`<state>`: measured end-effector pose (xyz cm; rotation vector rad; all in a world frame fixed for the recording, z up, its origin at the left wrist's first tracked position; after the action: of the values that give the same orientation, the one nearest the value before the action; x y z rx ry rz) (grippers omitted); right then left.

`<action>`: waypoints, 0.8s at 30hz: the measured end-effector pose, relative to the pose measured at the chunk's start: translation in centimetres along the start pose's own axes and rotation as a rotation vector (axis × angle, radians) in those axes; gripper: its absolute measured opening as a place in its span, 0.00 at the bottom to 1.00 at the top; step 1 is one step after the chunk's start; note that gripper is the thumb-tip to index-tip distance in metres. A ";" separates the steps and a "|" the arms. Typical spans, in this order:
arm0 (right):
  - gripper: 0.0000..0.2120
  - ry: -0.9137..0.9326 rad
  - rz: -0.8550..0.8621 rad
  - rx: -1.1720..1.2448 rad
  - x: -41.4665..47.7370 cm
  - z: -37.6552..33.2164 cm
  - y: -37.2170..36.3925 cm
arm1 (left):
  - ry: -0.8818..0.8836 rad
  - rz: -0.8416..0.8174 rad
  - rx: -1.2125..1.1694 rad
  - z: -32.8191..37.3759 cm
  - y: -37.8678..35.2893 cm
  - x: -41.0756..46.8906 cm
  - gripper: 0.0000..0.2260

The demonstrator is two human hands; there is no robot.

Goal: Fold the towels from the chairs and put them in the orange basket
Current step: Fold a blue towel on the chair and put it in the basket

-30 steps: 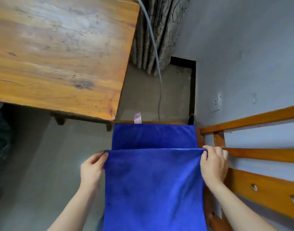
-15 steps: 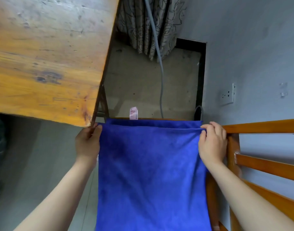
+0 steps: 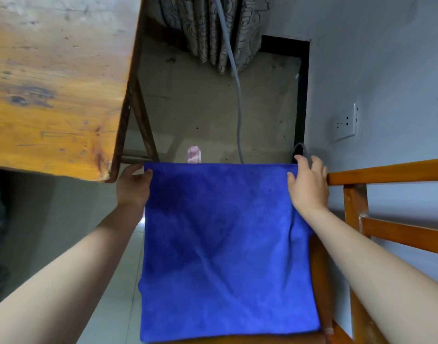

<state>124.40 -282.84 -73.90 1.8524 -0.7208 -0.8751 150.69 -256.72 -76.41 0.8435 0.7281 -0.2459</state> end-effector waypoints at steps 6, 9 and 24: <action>0.22 0.035 0.137 0.028 -8.7 -1.3 -1.1 | -0.049 -0.056 0.143 -6.6 1.1 -5.2 0.24; 0.23 -0.092 0.114 0.076 -14.7 0.4 -2.6 | 0.131 -0.104 0.105 -12.8 2.0 -8.3 0.24; 0.23 -0.549 -0.141 0.269 -26.6 5.2 -5.7 | 0.349 -0.283 0.129 -22.8 5.3 -12.9 0.07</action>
<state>105.52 -262.53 -73.66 1.9258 -1.0951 -1.4675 132.60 -237.12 -74.73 0.9163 1.1717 -0.4079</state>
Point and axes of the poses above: each hand's wrist, its own x-axis towards the middle knuckle, its own y-axis out of the back of the hand, z = x × y, the point moved 8 cm from there along x, towards the middle knuckle, and after that the axes turned 14 degrees about y, right-handed, at the moved point
